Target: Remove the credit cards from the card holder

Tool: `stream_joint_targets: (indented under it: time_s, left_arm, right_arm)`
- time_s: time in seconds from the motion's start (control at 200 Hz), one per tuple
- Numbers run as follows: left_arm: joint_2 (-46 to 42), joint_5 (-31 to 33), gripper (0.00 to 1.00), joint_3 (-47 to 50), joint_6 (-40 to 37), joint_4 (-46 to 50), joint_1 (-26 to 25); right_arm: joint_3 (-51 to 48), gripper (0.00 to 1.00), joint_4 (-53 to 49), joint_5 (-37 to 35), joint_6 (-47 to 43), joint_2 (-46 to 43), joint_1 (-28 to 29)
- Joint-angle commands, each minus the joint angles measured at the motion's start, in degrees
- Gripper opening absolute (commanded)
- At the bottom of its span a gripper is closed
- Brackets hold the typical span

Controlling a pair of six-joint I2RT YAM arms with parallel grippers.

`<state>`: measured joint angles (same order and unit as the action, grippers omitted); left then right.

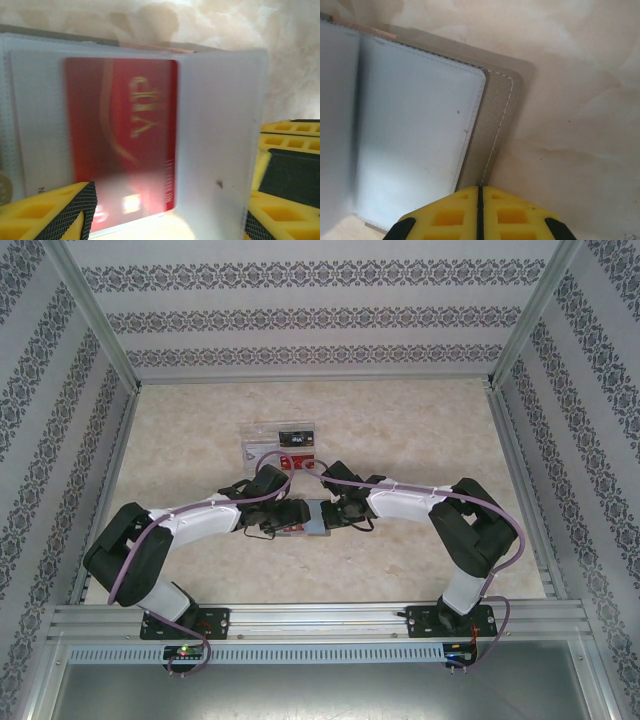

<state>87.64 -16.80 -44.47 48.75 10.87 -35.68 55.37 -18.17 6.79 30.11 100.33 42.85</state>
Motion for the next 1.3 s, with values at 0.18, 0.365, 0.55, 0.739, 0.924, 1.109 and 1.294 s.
stream_joint_targets:
  time_s: [0.18,0.365,0.55,0.739,0.924,1.109,1.294]
  left_arm:
    - [-2.47,-2.06,0.70,-0.86,-0.13,-2.42,-0.75]
    - [-1.71,-6.85,0.56,-1.52,1.50,-8.55,-1.04]
    - [0.03,-8.45,0.47,-2.02,3.02,-10.75,-2.12]
    - [-4.84,-4.17,0.46,-1.13,1.03,-5.03,-1.13]
    - [-9.46,0.89,0.37,0.04,-1.34,2.09,1.97]
    - [-9.81,3.37,0.11,1.44,-3.88,6.78,5.31]
    - [-7.23,2.43,0.00,3.38,-4.93,5.45,7.44]
  right_arm:
    - [-0.49,0.00,-0.18,0.49,0.32,2.63,-0.08]
    - [-0.67,0.00,-0.34,-0.25,0.42,1.98,-0.33]
    - [-0.58,0.00,-0.23,-0.21,0.51,1.35,-1.20]
    - [0.35,0.00,-0.48,0.08,0.23,1.79,-1.32]
    - [1.38,0.00,-1.46,-0.42,0.20,-0.02,-1.37]
    - [2.95,0.02,-1.44,-1.23,2.01,-4.62,-1.37]
    - [5.92,0.04,0.42,4.40,4.70,-5.24,-0.57]
